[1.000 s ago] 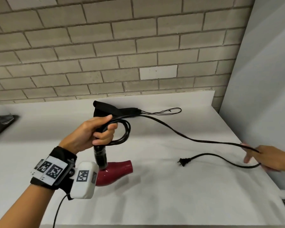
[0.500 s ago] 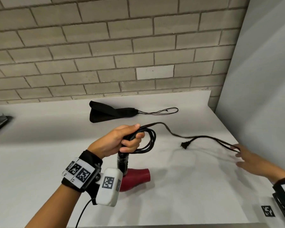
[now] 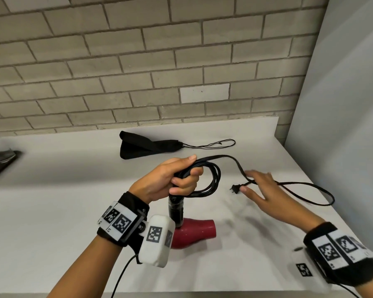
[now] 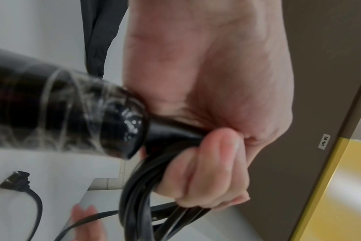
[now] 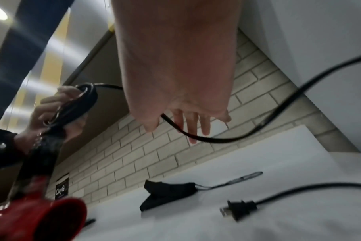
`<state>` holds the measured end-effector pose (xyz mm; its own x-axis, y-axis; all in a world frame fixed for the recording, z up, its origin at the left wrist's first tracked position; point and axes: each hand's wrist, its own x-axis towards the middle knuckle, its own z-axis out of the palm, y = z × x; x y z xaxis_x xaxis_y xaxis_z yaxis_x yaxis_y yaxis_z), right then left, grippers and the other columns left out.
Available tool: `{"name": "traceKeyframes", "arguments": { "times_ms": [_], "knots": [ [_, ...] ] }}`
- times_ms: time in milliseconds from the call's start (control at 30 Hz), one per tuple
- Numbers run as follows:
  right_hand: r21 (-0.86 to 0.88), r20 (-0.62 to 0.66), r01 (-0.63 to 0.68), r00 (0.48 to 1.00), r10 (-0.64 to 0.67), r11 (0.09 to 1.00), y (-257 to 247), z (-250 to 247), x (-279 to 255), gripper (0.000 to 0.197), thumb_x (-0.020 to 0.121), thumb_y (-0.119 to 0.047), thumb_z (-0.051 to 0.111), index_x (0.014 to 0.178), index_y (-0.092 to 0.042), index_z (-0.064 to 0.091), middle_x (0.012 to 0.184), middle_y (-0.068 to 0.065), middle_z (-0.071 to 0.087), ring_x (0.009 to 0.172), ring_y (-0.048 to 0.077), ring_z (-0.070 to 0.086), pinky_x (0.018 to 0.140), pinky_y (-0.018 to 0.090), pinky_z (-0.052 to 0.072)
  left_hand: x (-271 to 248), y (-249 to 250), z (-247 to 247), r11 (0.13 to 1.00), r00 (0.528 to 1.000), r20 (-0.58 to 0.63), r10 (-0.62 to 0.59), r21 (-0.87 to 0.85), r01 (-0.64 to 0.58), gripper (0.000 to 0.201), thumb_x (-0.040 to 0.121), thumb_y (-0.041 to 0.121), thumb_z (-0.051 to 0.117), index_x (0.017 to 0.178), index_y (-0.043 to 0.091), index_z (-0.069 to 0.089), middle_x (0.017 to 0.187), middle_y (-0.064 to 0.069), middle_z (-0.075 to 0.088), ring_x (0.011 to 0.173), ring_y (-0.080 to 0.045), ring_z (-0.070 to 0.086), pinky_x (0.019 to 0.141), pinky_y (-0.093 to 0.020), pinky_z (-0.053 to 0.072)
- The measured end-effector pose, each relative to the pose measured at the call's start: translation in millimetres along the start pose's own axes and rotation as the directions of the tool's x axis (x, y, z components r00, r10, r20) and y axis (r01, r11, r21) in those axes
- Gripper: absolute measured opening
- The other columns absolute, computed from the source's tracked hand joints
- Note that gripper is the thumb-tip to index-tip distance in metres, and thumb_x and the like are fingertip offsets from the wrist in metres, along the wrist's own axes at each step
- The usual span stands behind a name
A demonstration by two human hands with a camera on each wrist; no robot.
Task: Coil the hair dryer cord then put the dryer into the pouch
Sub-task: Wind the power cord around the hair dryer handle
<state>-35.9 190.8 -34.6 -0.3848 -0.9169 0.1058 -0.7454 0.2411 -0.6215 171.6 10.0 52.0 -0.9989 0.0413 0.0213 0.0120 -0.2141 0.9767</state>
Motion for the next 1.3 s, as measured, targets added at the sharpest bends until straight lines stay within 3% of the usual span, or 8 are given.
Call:
{"name": "traceKeyframes", "arguments": {
  "times_ms": [100,200,367,600,933,1000,1133,1300],
  "knots": [
    [0.069,0.008,-0.024,1.0,0.023,0.997,5,11,-9,0.023,0.095,-0.045,0.035,0.111,-0.031,0.043,0.11,-0.013,0.057,0.107,-0.008,0.044,0.111,0.039,0.028,-1,2,-1,0.999,1.0,0.013,0.025,-0.031,-0.025,0.033,0.096,0.039,0.042,0.075,0.015,0.049,0.046,0.016,0.034,0.035,-0.003,0.03,0.042,-0.016,0.028],
    [0.049,-0.074,-0.035,0.996,0.039,0.998,7,21,-23,0.01,0.093,-0.047,0.03,0.099,-0.042,0.034,0.08,-0.007,0.061,0.079,0.008,0.057,0.08,0.038,0.05,-1,2,-1,0.998,0.998,-0.046,0.037,-0.039,-0.039,0.035,0.099,0.034,0.031,0.074,0.014,0.047,0.046,0.014,0.032,0.035,-0.004,0.028,0.042,-0.019,0.023],
    [-0.448,-0.132,0.158,0.962,-0.24,0.88,-17,41,-55,0.021,0.092,-0.031,0.039,0.106,-0.024,0.051,0.055,-0.008,0.056,0.036,0.012,0.046,0.037,0.021,0.025,3,-1,1,0.998,0.99,-0.13,0.062,-0.007,-0.063,0.036,0.1,0.035,0.027,0.077,0.013,0.045,0.047,0.011,0.029,0.037,-0.006,0.026,0.047,-0.024,0.018],
    [-0.668,-0.034,0.412,0.815,-0.578,0.62,-64,38,-58,0.024,0.073,-0.02,0.075,0.095,-0.02,0.066,0.058,-0.007,0.05,0.039,0.013,0.043,0.04,0.023,0.023,17,-11,10,0.989,0.986,-0.163,0.037,0.149,-0.013,0.035,0.1,0.037,0.026,0.082,0.012,0.044,0.051,0.009,0.029,0.041,-0.008,0.03,0.05,-0.02,0.03],
    [-0.73,-0.074,0.511,0.6,-0.797,0.453,-121,1,-30,0.016,0.091,-0.029,0.06,0.08,-0.019,0.067,0.062,-0.004,0.052,0.051,0.012,0.05,0.044,0.025,0.037,23,-22,37,0.95,0.982,-0.185,-0.039,0.297,0.094,0.048,0.102,0.034,0.026,0.07,0.015,0.057,0.056,0.008,0.052,0.047,-0.005,0.045,0.049,-0.015,0.039],
    [-0.623,-0.195,0.52,0.62,-0.76,0.584,-126,-9,-25,0.024,0.09,-0.038,0.058,0.084,-0.016,0.062,0.059,-0.004,0.056,0.048,0.014,0.055,0.04,0.027,0.041,23,-20,39,0.94,0.988,-0.153,-0.028,0.333,0.078,0.062,0.103,0.033,0.023,0.056,0.014,0.058,0.047,0.007,0.055,0.045,-0.009,0.05,0.053,-0.018,0.042],
    [-0.188,-0.316,0.394,0.843,-0.435,0.9,-132,-35,-15,0.059,0.063,-0.06,0.069,0.089,-0.023,0.031,0.068,-0.008,0.053,0.042,0.007,0.045,0.044,0.015,0.035,21,-17,45,0.931,0.993,-0.115,-0.031,0.358,0.071,0.069,0.101,0.044,0.019,0.046,0.01,0.046,0.036,0.001,0.043,0.037,-0.013,0.044,0.052,-0.02,0.04],
    [0.412,-0.049,0.236,0.97,-0.237,0.88,-94,-54,14,0.033,0.065,-0.037,0.076,0.078,-0.014,0.056,0.063,-0.007,0.047,0.048,0.01,0.039,0.048,0.015,0.028,20,-19,38,0.993,0.999,0.005,-0.043,0.106,0.042,0.05,0.091,0.055,0.021,0.082,0.012,0.046,0.044,0.009,0.03,0.035,-0.011,0.035,0.048,-0.02,0.034]
  ]
}}
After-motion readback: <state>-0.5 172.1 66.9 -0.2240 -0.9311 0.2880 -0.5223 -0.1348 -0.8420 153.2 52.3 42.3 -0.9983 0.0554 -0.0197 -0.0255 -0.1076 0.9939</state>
